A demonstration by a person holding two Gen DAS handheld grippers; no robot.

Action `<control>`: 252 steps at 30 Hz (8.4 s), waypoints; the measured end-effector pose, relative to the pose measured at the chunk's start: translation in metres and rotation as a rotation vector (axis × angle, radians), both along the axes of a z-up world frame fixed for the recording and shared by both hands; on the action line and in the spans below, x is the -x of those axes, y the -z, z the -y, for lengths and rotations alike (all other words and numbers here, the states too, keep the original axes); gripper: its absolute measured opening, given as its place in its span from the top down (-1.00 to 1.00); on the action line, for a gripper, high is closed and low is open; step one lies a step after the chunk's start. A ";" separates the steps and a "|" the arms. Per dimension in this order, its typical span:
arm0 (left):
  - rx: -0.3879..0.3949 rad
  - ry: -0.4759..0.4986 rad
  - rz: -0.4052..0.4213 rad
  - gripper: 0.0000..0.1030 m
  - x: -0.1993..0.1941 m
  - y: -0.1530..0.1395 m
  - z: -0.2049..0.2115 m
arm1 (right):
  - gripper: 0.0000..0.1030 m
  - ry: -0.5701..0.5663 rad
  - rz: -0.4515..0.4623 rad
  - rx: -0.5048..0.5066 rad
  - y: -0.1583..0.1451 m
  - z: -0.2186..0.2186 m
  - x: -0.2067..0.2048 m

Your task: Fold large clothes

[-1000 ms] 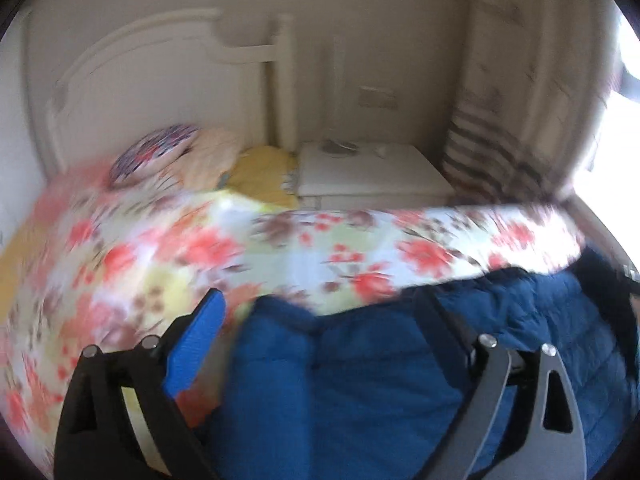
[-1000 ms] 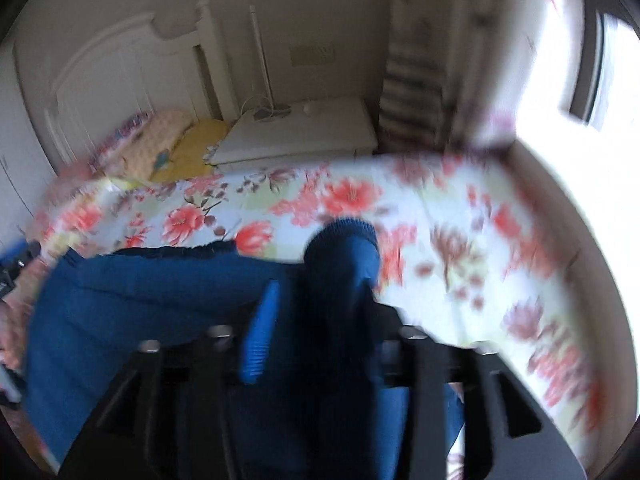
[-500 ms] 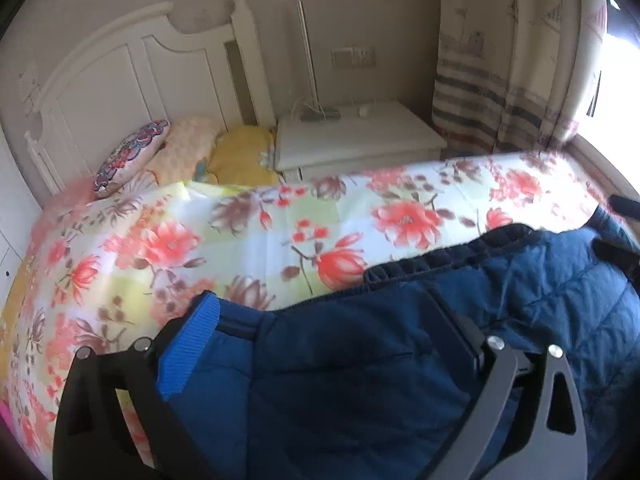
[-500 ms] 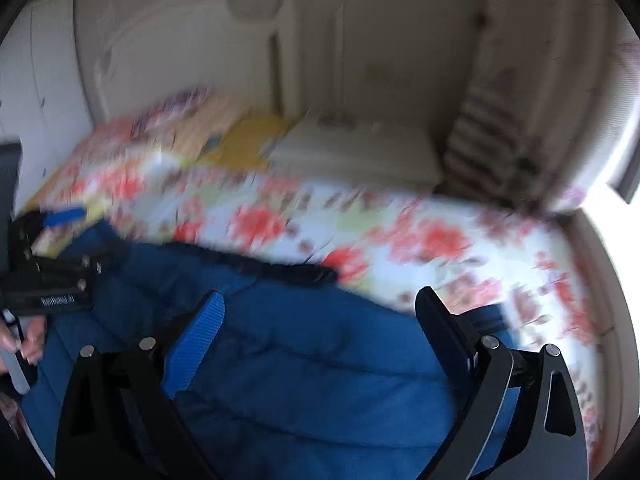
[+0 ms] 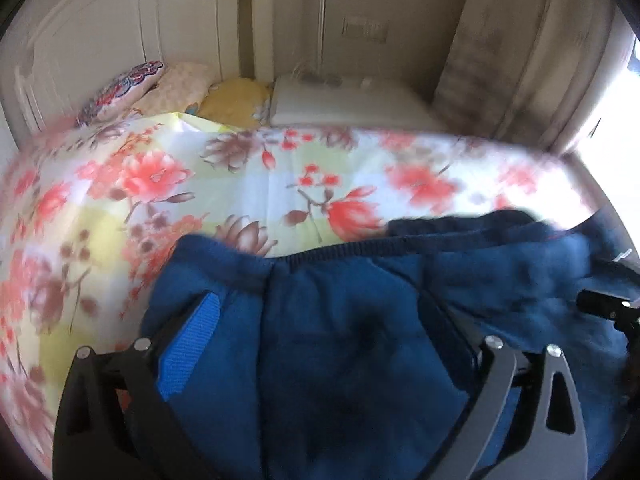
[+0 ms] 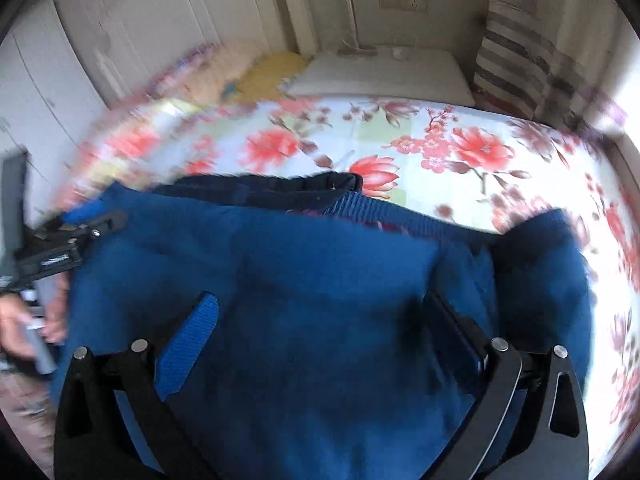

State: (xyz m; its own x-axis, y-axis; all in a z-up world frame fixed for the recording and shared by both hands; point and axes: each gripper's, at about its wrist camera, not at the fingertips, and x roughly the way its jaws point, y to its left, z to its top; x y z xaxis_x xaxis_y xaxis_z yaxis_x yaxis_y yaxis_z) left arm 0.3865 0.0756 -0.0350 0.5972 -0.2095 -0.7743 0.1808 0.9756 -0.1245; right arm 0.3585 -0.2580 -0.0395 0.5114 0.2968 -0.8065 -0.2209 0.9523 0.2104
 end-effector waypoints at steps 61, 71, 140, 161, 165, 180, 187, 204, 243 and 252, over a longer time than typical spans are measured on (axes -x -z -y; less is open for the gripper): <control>-0.170 -0.147 -0.032 -0.96 0.039 0.035 0.006 | -0.21 -0.210 0.161 0.308 0.037 -0.144 0.034; -0.196 -0.149 0.009 -0.96 0.046 0.035 0.011 | -0.36 0.055 0.207 0.389 0.011 -0.071 0.033; -0.076 -0.187 -0.070 -0.95 0.049 0.039 -0.034 | -0.91 0.104 0.106 0.077 0.037 0.012 0.118; -0.233 0.010 0.116 -0.96 0.205 0.036 0.057 | -0.91 0.088 0.238 0.124 0.002 -0.006 0.159; -0.245 0.006 0.130 -0.96 0.208 0.038 0.058 | -0.91 -0.077 0.360 0.153 -0.014 -0.045 0.204; -0.200 0.017 0.117 -0.96 0.207 0.039 0.049 | -0.91 -0.136 0.305 0.211 0.031 -0.023 0.229; -0.196 0.032 0.097 -0.96 0.210 0.035 0.045 | -0.91 -0.074 0.283 0.085 0.029 0.020 0.255; -0.205 -0.143 0.118 -0.96 0.247 0.036 -0.040 | -0.90 0.033 0.088 -0.518 0.073 0.106 0.330; -0.238 0.072 0.006 -0.79 0.125 0.006 0.087 | 0.20 0.216 0.529 -0.385 -0.002 0.059 0.314; -0.252 0.294 0.208 -0.82 0.349 0.029 0.033 | 0.20 0.015 0.682 -0.194 -0.062 -0.015 0.302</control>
State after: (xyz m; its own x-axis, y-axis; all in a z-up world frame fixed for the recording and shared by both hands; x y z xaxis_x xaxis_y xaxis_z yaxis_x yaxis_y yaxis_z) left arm 0.0370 0.0425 -0.0638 0.6891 -0.2139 -0.6924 0.4513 0.8742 0.1791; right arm 0.0564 -0.2425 0.0226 0.8887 0.3918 -0.2383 -0.3511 0.9156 0.1959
